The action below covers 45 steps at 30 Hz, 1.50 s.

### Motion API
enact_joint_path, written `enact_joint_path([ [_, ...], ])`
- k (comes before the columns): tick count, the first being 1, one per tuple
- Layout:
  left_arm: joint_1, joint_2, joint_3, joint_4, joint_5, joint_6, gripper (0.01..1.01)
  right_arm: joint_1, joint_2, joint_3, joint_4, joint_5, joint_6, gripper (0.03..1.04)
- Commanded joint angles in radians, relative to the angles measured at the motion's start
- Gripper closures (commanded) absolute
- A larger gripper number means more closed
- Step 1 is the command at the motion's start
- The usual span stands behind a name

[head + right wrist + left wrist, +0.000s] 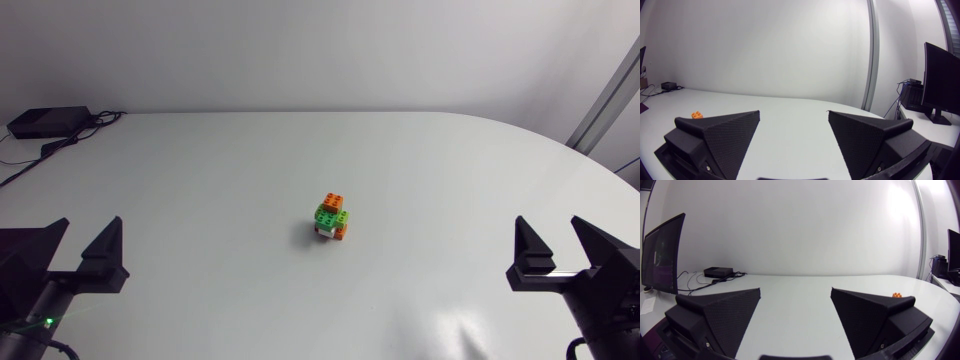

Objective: Separate the duplo bricks

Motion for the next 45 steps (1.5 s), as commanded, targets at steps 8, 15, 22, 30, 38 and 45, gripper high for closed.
enact_joint_path([
  [8,-0.083,-0.017,-0.015,0.001,-0.004,-0.038,0.043,0.012,-0.009,-0.041,-0.003,-0.004,0.015,0.07],
  [15,-0.094,-0.017,-0.015,0.002,-0.004,-0.015,0.043,0.043,-0.01,-0.041,-0.005,-0.005,0.013,0.07],
  [22,-0.117,-0.019,0.055,0.064,-0.034,-0.04,0.043,0.115,-0.009,0.014,-0.019,0.002,0.013,0.07],
  [30,-0.129,0.091,0.233,-0.011,-0.034,-0.047,0.043,0.138,0.065,0.089,0.024,0.004,0.001,0.07],
  [38,-0.138,0.578,0.511,-0.159,-0.034,-0.061,0.043,0.129,0.502,0.346,0.018,-0.004,0.003,0.07],
  [45,-0.163,0.909,0.626,-0.131,-0.025,-0.089,0.043,0.129,0.866,0.546,-0.019,-0.048,0.009,0.07],
])
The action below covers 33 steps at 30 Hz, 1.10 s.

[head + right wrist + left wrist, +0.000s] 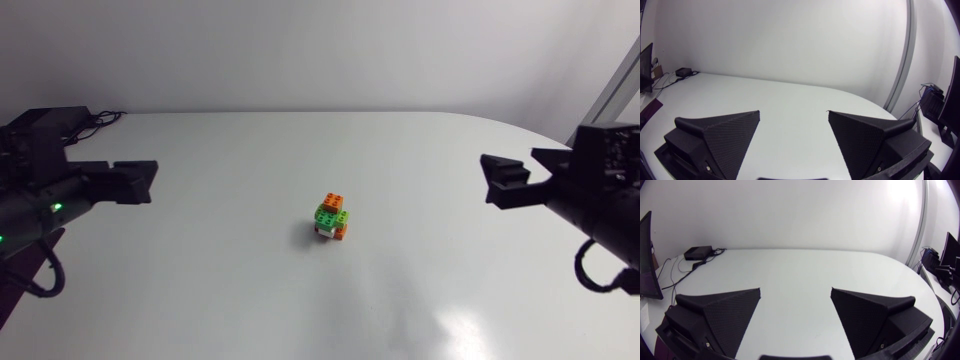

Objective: Separate the duplo bricks

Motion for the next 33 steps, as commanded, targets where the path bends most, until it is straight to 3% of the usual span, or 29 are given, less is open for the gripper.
enact_joint_path([
  [1,-0.019,0.138,0.075,-0.009,0.004,-0.028,0.043,-0.007,0.152,0.06,-0.024,-0.037,0.015,0.07],
  [5,-0.035,0.284,0.121,-0.013,0.1,-0.025,0.043,-0.049,0.344,0.123,-0.041,-0.185,0.064,0.07],
  [9,-0.053,0.405,0.14,0.059,0.208,-0.011,0.043,-0.056,0.479,0.169,-0.064,-0.313,0.08,0.07],
  [13,-0.111,0.541,0.201,0.051,0.214,0.138,0.043,-0.041,0.534,0.166,-0.051,-0.389,0.073,0.07],
  [15,-0.162,0.589,0.235,0.022,0.133,0.268,0.043,-0.036,0.549,0.169,-0.05,-0.431,0.034,0.07],
  [18,-0.219,0.646,0.281,-0.01,0.1,0.337,0.043,-0.02,0.588,0.207,-0.091,-0.44,0.032,0.07],
  [19,-0.234,0.664,0.302,-0.038,0.102,0.356,0.043,-0.01,0.612,0.234,-0.128,-0.441,0.012,0.07],
  [22,-0.26,0.73,0.35,-0.081,0.136,0.422,0.043,0.025,0.704,0.338,-0.309,-0.441,-0.193,0.07],
  [33,-0.243,0.831,0.431,-0.107,0.332,0.511,0.043,0.154,0.825,0.468,-0.344,-0.379,-0.356,0.07],
])
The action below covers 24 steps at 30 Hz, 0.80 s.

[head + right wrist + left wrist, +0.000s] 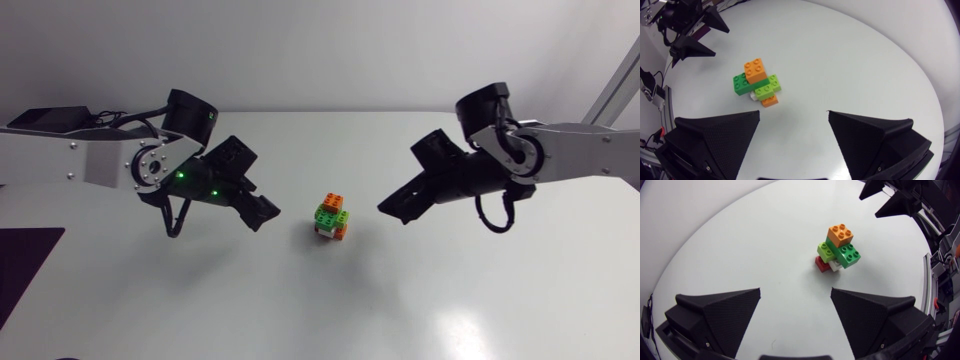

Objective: Separate the duplo bricks

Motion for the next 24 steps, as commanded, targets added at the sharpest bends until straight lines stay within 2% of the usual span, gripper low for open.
enact_joint_path([
  [1,0.008,0.033,0.037,-0.024,0.037,0.052,0.043,0.047,0.06,0.041,-0.026,0.009,-0.06,0.07],
  [7,0.011,0.045,0.059,-0.024,0.081,0.096,0.043,0.13,0.184,0.155,-0.068,-0.009,-0.119,0.07],
  [12,0.013,0.062,0.082,-0.027,0.129,0.112,0.043,0.139,0.215,0.225,-0.073,-0.046,-0.143,0.07],
  [21,0.004,0.122,0.123,-0.027,0.166,0.13,0.044,0.168,0.282,0.283,-0.081,-0.046,-0.189,0.08],
  [24,0.007,0.128,0.128,-0.029,0.172,0.132,0.044,0.187,0.307,0.294,-0.081,-0.04,-0.199,0.12],
])
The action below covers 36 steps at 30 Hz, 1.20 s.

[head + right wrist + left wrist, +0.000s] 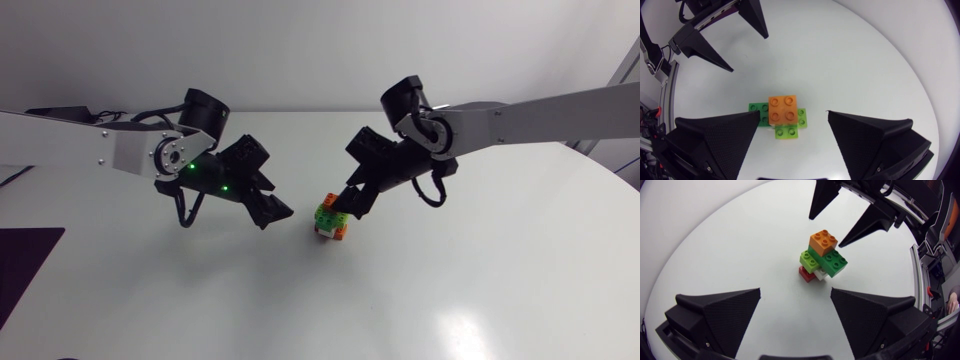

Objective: Separate the duplo bricks

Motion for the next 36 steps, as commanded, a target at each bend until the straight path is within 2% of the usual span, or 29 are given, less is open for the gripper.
enact_joint_path([
  [1,0.001,0.024,0.034,-0.006,0.016,0.024,0.044,0.02,0.039,0.018,-0.017,0.002,-0.034,0.14],
  [6,0.007,0.03,0.034,-0.006,0.028,0.032,0.044,0.03,0.057,0.025,-0.017,0.011,-0.041,0.15],
  [11,0.007,0.035,0.034,-0.006,0.035,0.033,0.044,0.035,0.065,0.03,-0.015,0.026,-0.051,0.24],
  [13,0.007,0.033,0.031,-0.006,0.035,0.033,0.044,0.038,0.068,0.03,-0.012,0.036,-0.055,0.32],
  [28,0.006,0.033,0.031,-0.008,0.065,0.035,0.048,0.05,0.082,0.034,0.004,0.071,-0.071,0.45],
  [31,0.006,0.033,0.028,-0.009,0.072,0.036,0.051,0.052,0.091,0.039,0.008,0.069,-0.075,0.54],
  [34,0.003,0.035,0.031,-0.009,0.083,0.041,0.057,0.056,0.096,0.042,0.008,0.079,-0.075,0.56],
  [36,-0.002,0.041,0.037,-0.011,0.092,0.043,0.059,0.053,0.096,0.05,0.009,0.076,-0.074,0.64],
])
